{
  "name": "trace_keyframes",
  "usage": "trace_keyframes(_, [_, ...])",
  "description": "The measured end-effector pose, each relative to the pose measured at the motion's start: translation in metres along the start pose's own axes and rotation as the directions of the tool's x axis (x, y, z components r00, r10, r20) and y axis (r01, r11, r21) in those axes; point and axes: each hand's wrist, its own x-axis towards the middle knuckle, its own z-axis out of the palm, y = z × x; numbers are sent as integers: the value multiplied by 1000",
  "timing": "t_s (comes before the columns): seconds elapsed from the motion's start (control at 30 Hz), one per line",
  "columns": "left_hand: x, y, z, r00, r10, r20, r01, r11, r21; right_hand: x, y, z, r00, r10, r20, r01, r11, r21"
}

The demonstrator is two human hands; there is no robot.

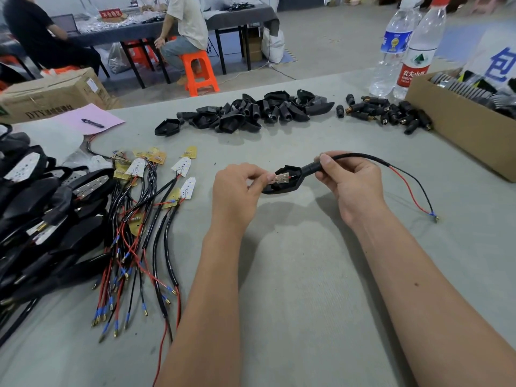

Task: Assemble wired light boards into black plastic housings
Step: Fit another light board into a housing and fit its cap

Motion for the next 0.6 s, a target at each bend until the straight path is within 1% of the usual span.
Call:
trace_keyframes(0.07, [1,1,2,995,66,-71,-57,991,123,-2,0,2,1000,-15,-1,15,1000,-12])
trace_keyframes(0.1, [2,3,3,992,76,-97,-61,986,153,-2,0,4,1000,-26,-2,26,1000,-16])
trace_keyframes(0.27, [0,14,10,986,74,-152,-52,988,145,-4,-1,6,995,-95,-16,95,995,-30])
trace_keyframes(0.3, [0,16,11,981,76,-176,-52,989,136,-4,-2,6,994,-105,-10,105,994,-33])
trace_keyframes(0.37, [0,17,13,976,48,-213,-36,998,57,-4,-3,7,994,-104,18,104,993,-46])
trace_keyframes(0.43, [-1,18,14,974,-24,-226,14,999,-47,-6,-4,7,996,-58,72,63,996,-64])
trace_keyframes(0.5, [-1,17,13,963,-68,-262,51,996,-72,-7,-2,7,992,-23,128,37,994,-106])
trace_keyframes(0.6, [1,15,11,949,-171,-265,134,979,-151,-7,1,6,988,-50,144,75,983,-168])
